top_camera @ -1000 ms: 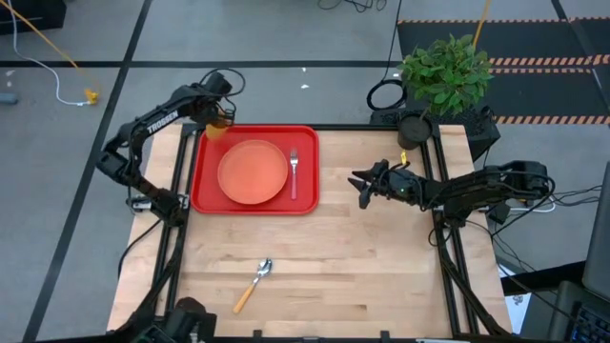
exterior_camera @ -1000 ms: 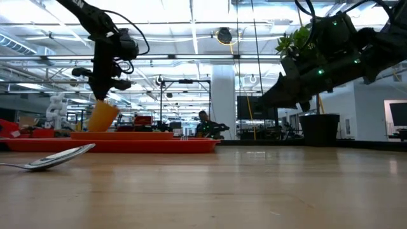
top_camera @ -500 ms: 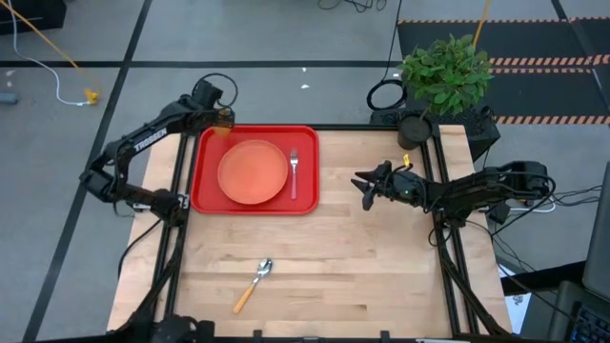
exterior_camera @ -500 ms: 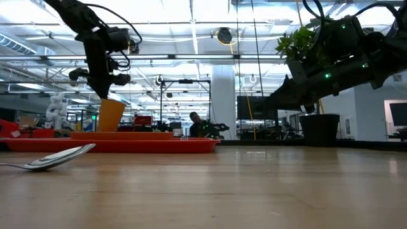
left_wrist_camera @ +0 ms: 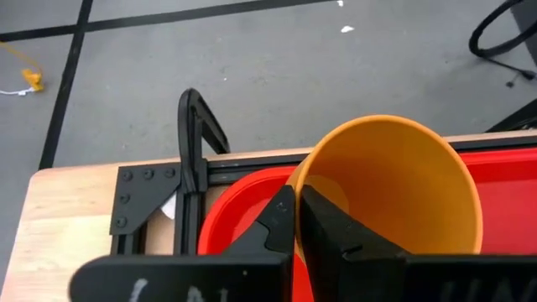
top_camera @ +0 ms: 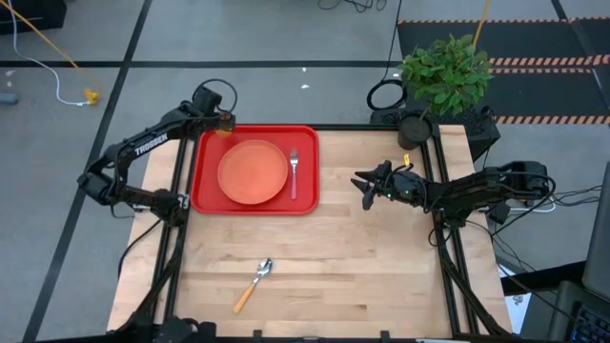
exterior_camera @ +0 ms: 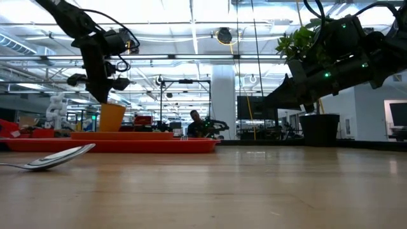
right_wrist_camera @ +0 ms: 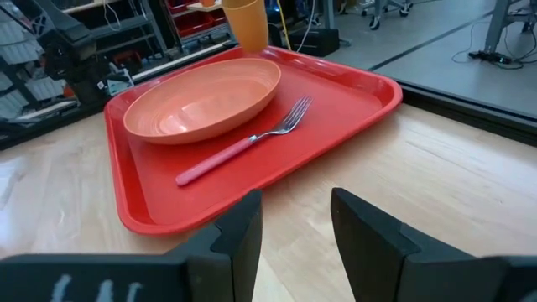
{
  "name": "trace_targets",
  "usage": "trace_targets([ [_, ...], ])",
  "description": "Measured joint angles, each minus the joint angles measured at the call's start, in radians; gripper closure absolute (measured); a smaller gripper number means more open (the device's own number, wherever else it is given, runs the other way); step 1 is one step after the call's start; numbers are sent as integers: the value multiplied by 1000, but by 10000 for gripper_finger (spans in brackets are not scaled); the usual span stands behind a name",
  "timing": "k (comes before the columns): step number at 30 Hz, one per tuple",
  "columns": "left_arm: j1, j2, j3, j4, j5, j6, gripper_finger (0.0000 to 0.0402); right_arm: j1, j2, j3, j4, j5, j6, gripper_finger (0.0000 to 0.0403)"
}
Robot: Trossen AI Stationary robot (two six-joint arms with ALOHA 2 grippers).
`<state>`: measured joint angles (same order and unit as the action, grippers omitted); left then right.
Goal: Pick and place plate/cup/fork/spoon on tray
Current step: Adjust the yellow cup on the red serving tray
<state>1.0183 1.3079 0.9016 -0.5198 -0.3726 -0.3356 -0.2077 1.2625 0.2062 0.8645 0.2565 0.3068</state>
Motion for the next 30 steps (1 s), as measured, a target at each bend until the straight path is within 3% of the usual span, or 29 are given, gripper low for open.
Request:
trace_targets([
  [20, -32, 1, -39, 18, -69, -70, 394, 0, 0, 0, -1, -1, 7, 266],
  [30, -44, 1, -52, 19, -84, -87, 366, 0, 0, 0, -1, -1, 6, 266],
])
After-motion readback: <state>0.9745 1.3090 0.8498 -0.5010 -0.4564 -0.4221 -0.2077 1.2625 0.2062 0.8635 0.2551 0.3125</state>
